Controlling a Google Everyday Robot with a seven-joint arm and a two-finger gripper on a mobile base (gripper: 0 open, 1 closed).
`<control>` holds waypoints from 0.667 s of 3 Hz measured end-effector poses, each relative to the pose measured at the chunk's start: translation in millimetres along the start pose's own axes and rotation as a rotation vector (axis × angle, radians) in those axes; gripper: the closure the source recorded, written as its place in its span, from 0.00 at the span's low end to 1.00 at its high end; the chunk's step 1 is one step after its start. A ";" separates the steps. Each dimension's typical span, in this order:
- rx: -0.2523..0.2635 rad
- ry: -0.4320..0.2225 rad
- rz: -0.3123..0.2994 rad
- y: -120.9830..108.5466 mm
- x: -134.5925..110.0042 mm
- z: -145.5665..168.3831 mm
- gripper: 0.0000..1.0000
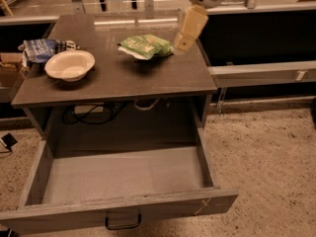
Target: Place green jalapeno chip bag into top drawer
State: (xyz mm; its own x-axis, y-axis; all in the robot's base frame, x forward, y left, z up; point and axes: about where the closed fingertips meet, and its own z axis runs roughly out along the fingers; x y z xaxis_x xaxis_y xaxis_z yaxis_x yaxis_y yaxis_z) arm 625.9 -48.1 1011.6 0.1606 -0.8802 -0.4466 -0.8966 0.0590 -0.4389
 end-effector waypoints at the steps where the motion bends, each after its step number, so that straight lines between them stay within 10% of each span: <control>1: -0.031 -0.058 -0.017 -20.1 -29.8 47.6 0.00; 2: -0.081 -0.079 -0.021 -21.1 -47.3 98.0 0.00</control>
Offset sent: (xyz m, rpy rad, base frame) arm 0.0719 0.1286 -0.0860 0.0507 0.1115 0.1241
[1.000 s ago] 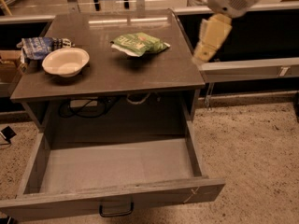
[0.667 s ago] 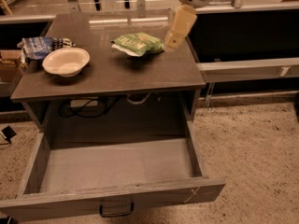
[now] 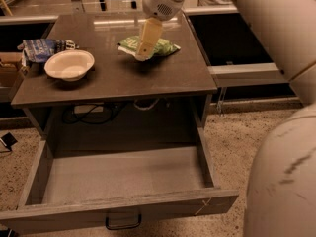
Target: Place green jalapeno chip bag into top drawer
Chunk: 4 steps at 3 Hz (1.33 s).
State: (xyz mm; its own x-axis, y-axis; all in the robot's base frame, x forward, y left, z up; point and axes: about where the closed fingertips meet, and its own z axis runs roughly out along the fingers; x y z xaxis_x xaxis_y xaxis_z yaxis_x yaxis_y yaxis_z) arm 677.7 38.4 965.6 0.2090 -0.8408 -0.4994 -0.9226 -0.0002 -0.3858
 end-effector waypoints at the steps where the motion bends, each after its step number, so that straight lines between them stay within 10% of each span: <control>1: -0.012 0.012 -0.008 5.8 -0.5 36.5 0.00; 2: 0.015 0.066 0.007 8.1 13.6 68.2 0.00; 4: 0.077 0.160 0.054 -5.3 41.0 102.4 0.38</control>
Offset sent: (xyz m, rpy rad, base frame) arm 0.0329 0.0266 -0.0968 -0.1023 -0.0399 -0.1086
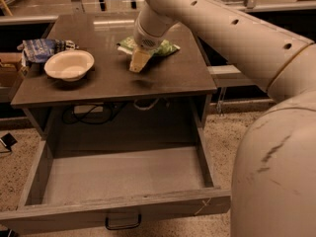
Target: Place green jalapeno chip bag into top drawer
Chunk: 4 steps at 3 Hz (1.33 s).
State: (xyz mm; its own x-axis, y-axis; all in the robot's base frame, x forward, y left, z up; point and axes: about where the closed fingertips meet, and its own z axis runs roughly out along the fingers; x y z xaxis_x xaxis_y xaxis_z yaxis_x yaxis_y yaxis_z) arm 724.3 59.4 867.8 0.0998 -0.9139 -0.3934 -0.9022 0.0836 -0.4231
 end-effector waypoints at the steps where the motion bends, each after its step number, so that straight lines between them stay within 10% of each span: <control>1: -0.019 -0.012 0.050 -6.7 17.2 8.3 0.61; 3: -0.118 -0.325 0.182 -21.7 27.6 -34.0 1.00; 4: -0.154 -0.471 0.112 -8.8 30.3 -105.7 1.00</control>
Offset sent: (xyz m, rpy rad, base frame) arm 0.0206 -0.0356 0.0187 0.3677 0.1899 -0.0153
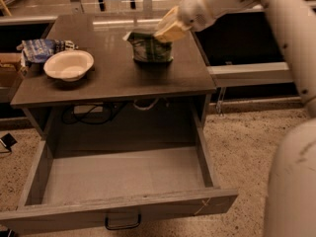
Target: Place green jalapeno chip bag into top drawer
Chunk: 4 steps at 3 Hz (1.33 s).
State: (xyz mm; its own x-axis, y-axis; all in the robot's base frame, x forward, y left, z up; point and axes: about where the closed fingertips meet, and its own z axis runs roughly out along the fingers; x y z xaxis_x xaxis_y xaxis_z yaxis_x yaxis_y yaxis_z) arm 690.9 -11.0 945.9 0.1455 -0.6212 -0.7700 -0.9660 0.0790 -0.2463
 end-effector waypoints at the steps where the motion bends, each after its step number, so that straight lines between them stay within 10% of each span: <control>1: -0.071 -0.039 -0.152 45.4 -25.0 -62.5 1.00; 2: -0.124 0.064 -0.228 88.2 -36.2 -91.9 1.00; 4: -0.090 0.047 -0.206 79.6 -7.2 -68.7 1.00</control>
Offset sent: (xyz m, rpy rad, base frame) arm -0.1715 -0.0716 0.0475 -0.3771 -0.0586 0.2515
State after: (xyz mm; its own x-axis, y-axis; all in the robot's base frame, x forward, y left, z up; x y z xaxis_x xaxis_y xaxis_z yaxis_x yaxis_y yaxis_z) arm 598.3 -53.8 972.3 0.3332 -0.6531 -0.6800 -0.9325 -0.1218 -0.3399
